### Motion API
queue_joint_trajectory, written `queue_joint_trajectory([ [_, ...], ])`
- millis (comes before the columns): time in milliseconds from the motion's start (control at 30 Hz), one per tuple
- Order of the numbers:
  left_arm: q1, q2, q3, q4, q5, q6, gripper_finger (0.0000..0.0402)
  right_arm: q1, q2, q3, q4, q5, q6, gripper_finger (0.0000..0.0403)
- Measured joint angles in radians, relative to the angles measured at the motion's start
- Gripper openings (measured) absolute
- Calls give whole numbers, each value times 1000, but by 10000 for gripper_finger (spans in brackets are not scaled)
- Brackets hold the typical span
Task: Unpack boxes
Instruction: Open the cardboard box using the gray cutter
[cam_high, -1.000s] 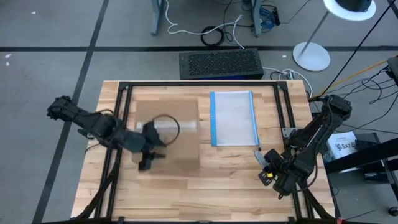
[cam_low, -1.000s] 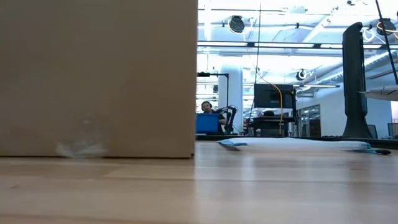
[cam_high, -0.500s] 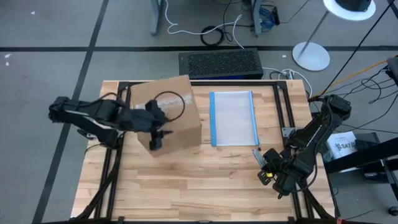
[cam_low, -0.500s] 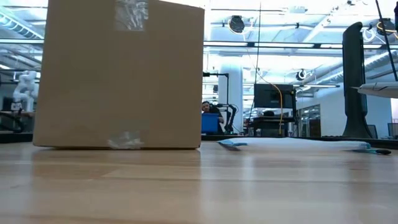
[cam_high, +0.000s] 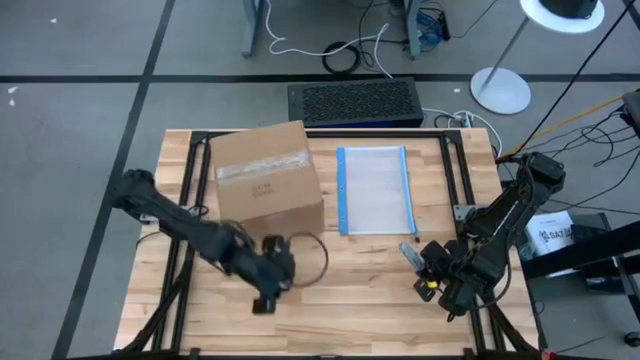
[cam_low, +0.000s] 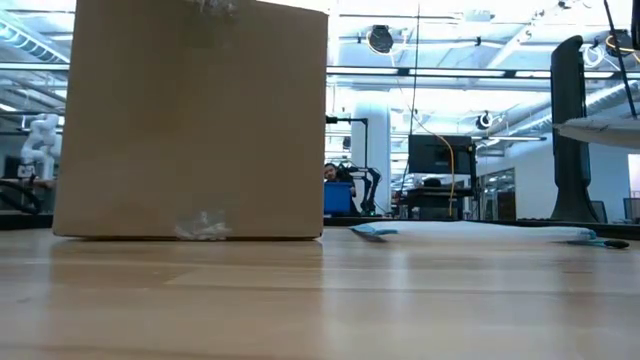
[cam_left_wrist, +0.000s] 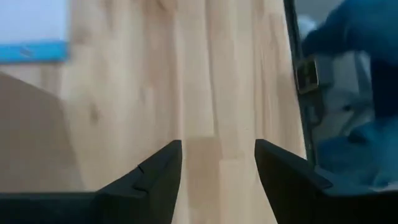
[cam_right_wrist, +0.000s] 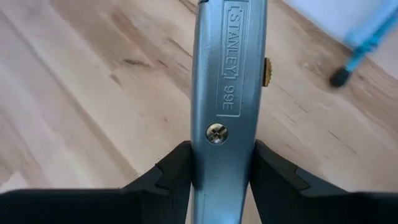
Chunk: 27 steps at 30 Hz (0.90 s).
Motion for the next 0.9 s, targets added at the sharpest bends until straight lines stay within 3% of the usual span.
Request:
queue_joint_trajectory([
  [167, -2, 116, -4, -98, -45, -6, 209, 0, 0, 0, 50, 24, -56, 130],
  [467, 78, 164, -2, -218, -231, -21, 209, 0, 0, 0, 72, 56, -91, 130],
  [667, 117, 164, -2, -142, -228, 9, 209, 0, 0, 0, 71, 98, -116, 130],
  [900, 114, 161, -2, 100, -23, 55, 209, 0, 3, 0, 79, 8, -264, 130],
])
